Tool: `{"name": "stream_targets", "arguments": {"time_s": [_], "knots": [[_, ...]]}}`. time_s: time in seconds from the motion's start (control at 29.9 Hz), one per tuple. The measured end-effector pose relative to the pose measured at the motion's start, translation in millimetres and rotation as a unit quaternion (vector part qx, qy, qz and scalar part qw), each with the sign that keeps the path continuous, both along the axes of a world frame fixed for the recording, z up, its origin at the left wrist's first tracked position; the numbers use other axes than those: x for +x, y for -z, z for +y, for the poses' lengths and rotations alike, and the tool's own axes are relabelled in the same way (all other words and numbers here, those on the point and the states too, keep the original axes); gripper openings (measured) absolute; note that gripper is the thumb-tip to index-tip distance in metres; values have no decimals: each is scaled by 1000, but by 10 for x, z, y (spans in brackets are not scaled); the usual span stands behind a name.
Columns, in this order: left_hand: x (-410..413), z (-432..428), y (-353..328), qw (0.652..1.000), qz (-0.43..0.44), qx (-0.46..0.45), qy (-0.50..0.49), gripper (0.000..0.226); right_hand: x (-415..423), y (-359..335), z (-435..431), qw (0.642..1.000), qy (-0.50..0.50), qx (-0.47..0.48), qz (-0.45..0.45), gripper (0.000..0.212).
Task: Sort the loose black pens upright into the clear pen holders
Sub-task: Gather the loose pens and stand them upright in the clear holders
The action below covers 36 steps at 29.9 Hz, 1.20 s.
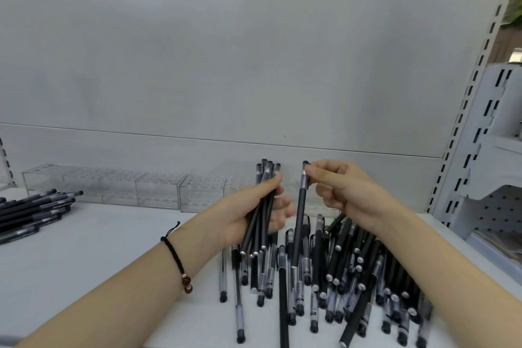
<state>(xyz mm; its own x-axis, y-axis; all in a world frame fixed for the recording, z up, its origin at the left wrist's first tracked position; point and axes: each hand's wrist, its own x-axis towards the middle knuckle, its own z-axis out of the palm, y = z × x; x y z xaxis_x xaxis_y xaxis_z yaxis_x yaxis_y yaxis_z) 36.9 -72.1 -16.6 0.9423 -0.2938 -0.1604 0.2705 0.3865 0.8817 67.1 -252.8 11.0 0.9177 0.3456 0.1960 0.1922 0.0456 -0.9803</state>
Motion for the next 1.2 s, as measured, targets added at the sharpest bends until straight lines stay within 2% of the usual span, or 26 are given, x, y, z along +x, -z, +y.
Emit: {"name": "stream_targets", "arguments": {"time_s": [0.07,0.17,0.3,0.4,0.54,0.64,0.77,0.9,1.0,1.07,1.2], "knots": [[-40,-52,-3,999,-12,36,25,27,2,13,14,1000,10,12,-4,7],[-60,-83,-5,997,-17,40,57,36,33,59,36,999,35,14,3,12],[-18,-38,7,997,-25,38,57,32,57,120,59,999,43,-16,-16,16],[68,-6,22,1000,-16,5,18,33,39,137,88,996,42,-60,-47,12],[128,78,-40,998,-50,-17,-35,35,-9,153,140,987,32,-133,-89,9],[140,184,-95,995,-60,-24,-73,35,-46,148,184,958,-2,-248,-143,7],[154,329,-116,993,-46,-22,-108,28,-98,64,337,912,-36,-382,-143,10],[166,433,-26,988,-68,-26,-138,28,-111,61,604,857,-35,-490,-154,20],[185,458,28,987,-53,-39,-147,29,-43,158,810,788,10,-591,-172,28],[190,473,35,986,-51,-38,-151,30,-1,198,902,756,44,-630,-172,31],[154,517,5,986,-32,-54,-155,32,33,164,969,737,49,-658,-144,39]]}}
